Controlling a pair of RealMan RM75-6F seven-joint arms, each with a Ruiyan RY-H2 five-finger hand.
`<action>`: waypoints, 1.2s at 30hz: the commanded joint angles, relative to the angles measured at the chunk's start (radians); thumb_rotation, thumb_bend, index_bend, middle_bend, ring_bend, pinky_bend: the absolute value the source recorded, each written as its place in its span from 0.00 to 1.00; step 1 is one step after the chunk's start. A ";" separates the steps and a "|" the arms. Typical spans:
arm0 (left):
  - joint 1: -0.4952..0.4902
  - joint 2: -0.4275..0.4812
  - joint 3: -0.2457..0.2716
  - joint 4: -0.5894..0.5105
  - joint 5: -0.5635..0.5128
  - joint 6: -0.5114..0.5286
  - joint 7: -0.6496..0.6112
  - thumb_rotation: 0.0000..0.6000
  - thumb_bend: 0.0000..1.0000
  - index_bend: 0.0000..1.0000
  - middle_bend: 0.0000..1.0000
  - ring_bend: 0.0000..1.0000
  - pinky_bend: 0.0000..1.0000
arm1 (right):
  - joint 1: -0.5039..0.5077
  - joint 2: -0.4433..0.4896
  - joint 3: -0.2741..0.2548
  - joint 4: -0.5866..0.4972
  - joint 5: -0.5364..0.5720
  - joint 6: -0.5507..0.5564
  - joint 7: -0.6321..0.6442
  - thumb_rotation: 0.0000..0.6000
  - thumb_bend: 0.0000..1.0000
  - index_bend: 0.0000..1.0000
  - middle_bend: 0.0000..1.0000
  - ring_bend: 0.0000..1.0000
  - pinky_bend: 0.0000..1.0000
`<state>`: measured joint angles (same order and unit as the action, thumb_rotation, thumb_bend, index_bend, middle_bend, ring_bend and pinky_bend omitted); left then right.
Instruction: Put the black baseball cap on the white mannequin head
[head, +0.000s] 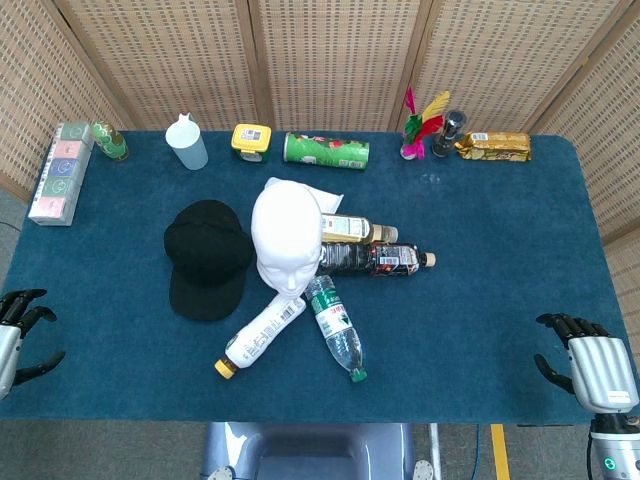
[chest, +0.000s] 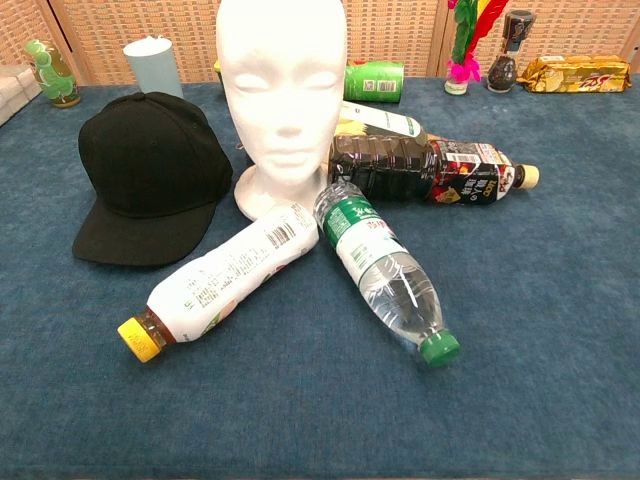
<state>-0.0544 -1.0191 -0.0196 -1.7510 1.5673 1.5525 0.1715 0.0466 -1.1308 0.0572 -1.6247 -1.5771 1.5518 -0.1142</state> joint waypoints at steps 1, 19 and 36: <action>-0.002 -0.002 0.001 0.002 0.000 -0.005 -0.001 1.00 0.08 0.42 0.24 0.19 0.30 | 0.002 -0.001 0.001 0.000 0.000 -0.001 -0.003 1.00 0.26 0.33 0.40 0.43 0.47; 0.009 0.007 0.006 0.007 0.011 0.008 -0.008 1.00 0.08 0.42 0.24 0.19 0.30 | -0.001 0.009 -0.005 -0.010 -0.018 0.014 -0.001 1.00 0.26 0.33 0.40 0.43 0.47; -0.049 -0.033 -0.019 0.054 -0.013 -0.071 -0.001 1.00 0.08 0.50 0.42 0.32 0.54 | -0.011 0.019 -0.005 -0.017 -0.009 0.022 -0.012 1.00 0.26 0.33 0.40 0.43 0.47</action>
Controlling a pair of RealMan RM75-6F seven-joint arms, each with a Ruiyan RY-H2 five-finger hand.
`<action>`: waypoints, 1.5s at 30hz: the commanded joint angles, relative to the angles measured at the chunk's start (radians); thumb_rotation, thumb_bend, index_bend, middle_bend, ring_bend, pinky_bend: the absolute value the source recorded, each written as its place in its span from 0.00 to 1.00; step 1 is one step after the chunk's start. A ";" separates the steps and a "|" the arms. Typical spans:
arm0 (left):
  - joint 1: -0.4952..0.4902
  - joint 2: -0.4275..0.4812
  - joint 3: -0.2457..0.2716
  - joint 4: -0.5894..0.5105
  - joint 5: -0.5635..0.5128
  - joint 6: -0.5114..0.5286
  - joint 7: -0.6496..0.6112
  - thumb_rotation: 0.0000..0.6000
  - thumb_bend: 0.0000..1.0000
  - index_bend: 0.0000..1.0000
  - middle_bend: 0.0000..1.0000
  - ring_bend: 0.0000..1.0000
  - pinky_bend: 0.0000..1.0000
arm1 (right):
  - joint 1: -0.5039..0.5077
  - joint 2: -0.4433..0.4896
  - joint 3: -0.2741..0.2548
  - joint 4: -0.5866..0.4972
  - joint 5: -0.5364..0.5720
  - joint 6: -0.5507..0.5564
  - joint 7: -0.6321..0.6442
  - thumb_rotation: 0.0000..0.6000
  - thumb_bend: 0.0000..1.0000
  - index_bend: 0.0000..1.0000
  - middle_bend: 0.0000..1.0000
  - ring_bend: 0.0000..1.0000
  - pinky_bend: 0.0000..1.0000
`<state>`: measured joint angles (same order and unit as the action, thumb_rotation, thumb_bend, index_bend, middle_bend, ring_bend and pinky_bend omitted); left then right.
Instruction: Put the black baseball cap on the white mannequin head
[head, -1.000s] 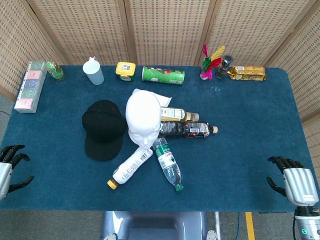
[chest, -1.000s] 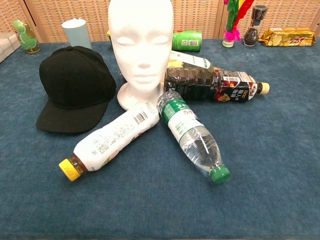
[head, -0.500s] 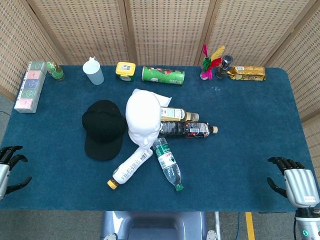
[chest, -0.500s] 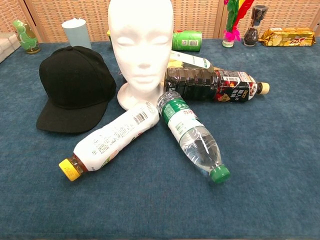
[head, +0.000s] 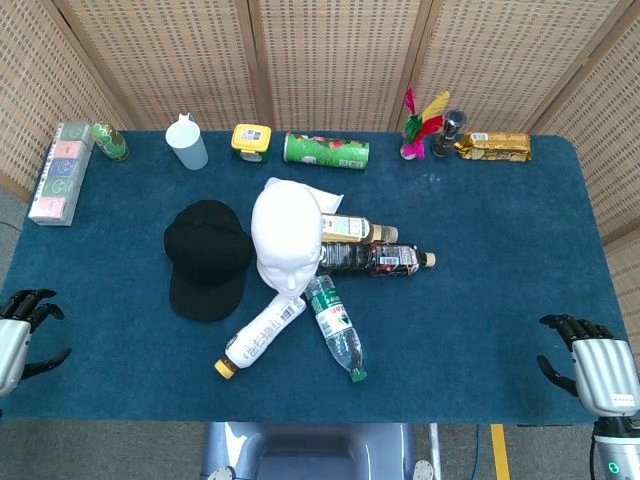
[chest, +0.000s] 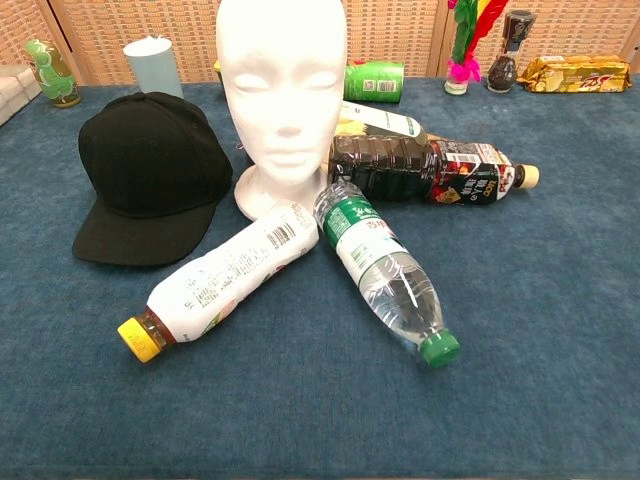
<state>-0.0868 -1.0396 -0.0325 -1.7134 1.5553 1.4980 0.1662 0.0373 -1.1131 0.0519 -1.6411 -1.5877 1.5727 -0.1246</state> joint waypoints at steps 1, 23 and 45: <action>-0.035 -0.031 -0.015 0.037 0.002 -0.033 0.006 1.00 0.08 0.52 0.45 0.35 0.55 | -0.003 0.001 0.000 -0.002 0.003 0.002 -0.003 1.00 0.26 0.33 0.40 0.43 0.47; -0.220 -0.243 -0.048 0.248 -0.018 -0.235 0.022 1.00 0.06 0.67 0.66 0.51 0.67 | 0.007 -0.004 0.012 0.005 0.023 -0.013 -0.014 1.00 0.26 0.33 0.40 0.43 0.47; -0.330 -0.505 -0.051 0.463 -0.041 -0.315 0.058 1.00 0.06 0.67 0.66 0.51 0.67 | -0.014 0.005 0.007 0.032 0.038 0.001 0.015 1.00 0.26 0.33 0.40 0.43 0.47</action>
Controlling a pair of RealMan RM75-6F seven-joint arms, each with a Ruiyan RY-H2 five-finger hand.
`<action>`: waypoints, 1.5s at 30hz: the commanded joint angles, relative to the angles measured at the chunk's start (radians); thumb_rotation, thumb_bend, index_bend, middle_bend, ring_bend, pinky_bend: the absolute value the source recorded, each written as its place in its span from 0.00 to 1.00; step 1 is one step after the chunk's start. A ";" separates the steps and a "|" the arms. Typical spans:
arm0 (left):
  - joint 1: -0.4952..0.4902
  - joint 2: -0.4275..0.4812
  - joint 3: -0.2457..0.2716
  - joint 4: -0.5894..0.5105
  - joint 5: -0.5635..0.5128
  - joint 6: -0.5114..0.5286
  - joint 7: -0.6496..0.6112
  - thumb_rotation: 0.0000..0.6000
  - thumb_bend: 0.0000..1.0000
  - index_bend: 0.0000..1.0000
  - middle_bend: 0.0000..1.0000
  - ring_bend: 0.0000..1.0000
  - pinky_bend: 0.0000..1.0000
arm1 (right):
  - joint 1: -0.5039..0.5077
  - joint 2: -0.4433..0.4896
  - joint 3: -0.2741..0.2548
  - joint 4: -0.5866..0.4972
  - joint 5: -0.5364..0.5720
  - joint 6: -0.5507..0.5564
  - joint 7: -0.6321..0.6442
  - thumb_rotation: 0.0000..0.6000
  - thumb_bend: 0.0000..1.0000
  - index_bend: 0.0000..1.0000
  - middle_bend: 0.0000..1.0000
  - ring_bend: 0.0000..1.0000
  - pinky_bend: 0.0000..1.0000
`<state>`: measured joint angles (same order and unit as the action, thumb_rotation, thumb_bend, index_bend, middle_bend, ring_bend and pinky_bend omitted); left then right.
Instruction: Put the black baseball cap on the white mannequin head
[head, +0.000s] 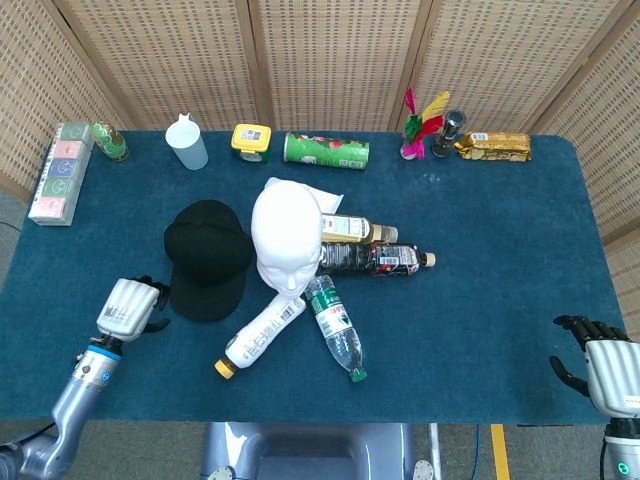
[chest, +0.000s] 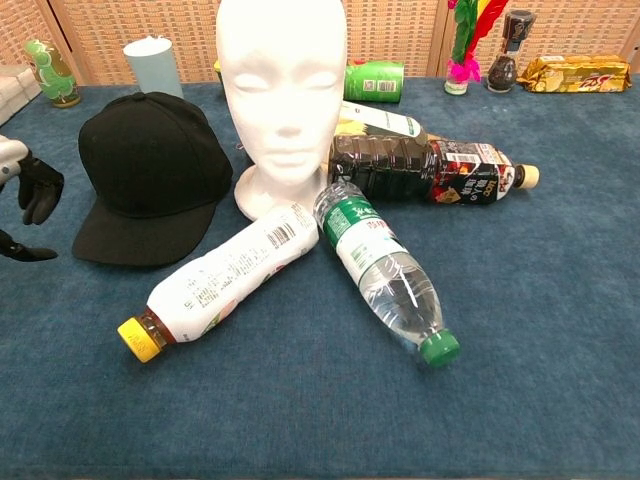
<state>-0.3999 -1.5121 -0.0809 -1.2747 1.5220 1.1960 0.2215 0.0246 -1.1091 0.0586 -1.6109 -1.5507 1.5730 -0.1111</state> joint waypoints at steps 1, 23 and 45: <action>-0.021 -0.044 -0.002 0.029 -0.010 -0.017 0.002 1.00 0.06 0.67 0.66 0.51 0.67 | -0.002 0.002 0.001 0.002 0.003 0.002 0.003 1.00 0.26 0.33 0.40 0.43 0.47; -0.063 -0.153 0.003 0.121 -0.029 -0.025 0.019 1.00 0.06 0.67 0.66 0.51 0.67 | -0.020 0.016 0.000 0.018 0.017 0.010 0.025 1.00 0.26 0.33 0.40 0.43 0.47; -0.134 -0.232 -0.055 0.264 0.010 0.068 -0.105 1.00 0.21 0.67 0.62 0.48 0.67 | -0.047 0.024 0.008 0.038 0.026 0.049 0.055 1.00 0.26 0.33 0.40 0.43 0.47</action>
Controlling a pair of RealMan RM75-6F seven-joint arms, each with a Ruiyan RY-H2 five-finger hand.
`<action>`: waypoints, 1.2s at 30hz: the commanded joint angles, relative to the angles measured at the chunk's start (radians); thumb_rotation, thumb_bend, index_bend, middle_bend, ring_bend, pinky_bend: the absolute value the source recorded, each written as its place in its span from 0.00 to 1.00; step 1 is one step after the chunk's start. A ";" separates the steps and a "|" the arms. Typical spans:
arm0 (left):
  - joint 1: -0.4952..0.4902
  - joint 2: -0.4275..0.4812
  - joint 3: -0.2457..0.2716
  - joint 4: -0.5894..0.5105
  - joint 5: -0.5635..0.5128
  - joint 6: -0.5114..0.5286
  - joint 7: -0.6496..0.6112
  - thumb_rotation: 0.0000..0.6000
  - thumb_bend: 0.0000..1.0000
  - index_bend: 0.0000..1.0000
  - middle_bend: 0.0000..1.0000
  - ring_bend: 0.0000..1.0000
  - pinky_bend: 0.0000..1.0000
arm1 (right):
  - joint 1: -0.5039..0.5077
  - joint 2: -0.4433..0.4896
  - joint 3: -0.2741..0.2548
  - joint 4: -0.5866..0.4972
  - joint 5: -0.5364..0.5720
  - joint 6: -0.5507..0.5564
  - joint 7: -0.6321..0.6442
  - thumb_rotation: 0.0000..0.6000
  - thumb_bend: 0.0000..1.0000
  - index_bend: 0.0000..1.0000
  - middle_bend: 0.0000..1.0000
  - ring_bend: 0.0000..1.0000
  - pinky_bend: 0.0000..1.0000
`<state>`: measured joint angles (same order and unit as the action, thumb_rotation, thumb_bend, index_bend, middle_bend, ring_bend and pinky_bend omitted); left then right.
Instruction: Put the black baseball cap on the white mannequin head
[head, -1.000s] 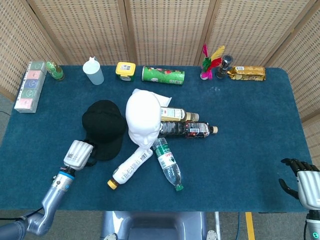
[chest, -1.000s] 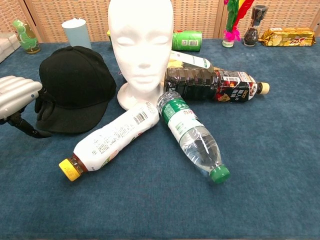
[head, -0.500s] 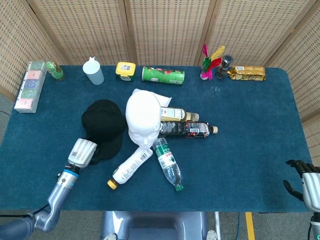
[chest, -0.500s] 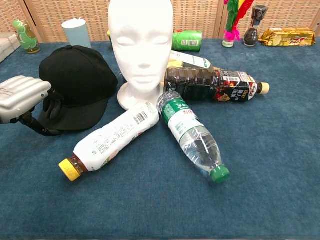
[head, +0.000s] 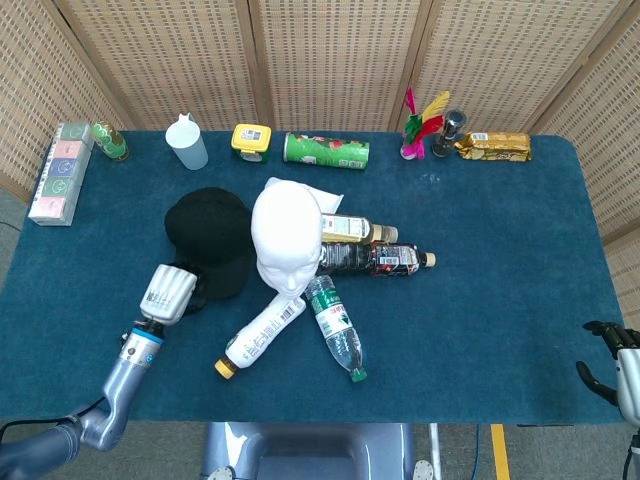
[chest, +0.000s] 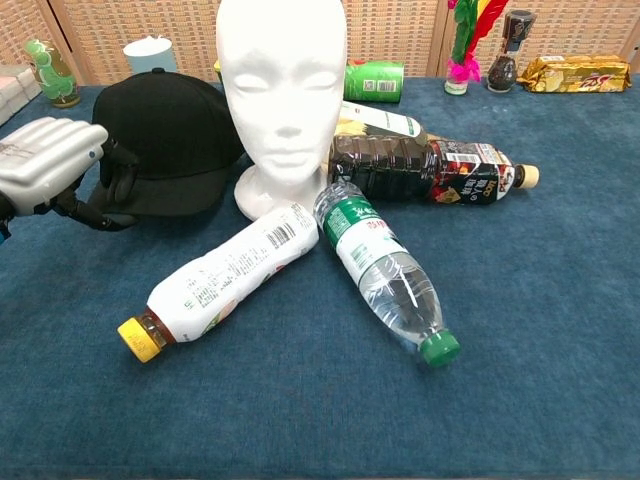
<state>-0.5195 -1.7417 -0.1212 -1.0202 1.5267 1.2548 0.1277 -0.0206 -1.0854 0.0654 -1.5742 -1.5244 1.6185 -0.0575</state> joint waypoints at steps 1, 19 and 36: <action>-0.024 -0.003 -0.024 0.015 0.006 0.013 -0.014 1.00 0.21 0.67 0.62 0.48 0.67 | -0.004 0.001 0.002 0.001 0.000 0.007 0.003 1.00 0.26 0.33 0.40 0.43 0.47; -0.211 -0.098 -0.143 0.307 -0.095 -0.122 -0.089 1.00 0.36 0.57 0.49 0.38 0.55 | -0.025 0.023 0.018 -0.017 -0.001 0.050 -0.004 1.00 0.26 0.33 0.40 0.44 0.47; -0.204 -0.005 -0.147 0.279 -0.058 0.092 -0.163 1.00 0.48 0.79 0.61 0.57 0.79 | -0.016 0.022 0.019 -0.016 -0.019 0.041 0.018 1.00 0.26 0.33 0.40 0.44 0.47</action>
<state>-0.7258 -1.7630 -0.2634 -0.7228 1.4639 1.3323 -0.0321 -0.0367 -1.0638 0.0847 -1.5905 -1.5436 1.6599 -0.0392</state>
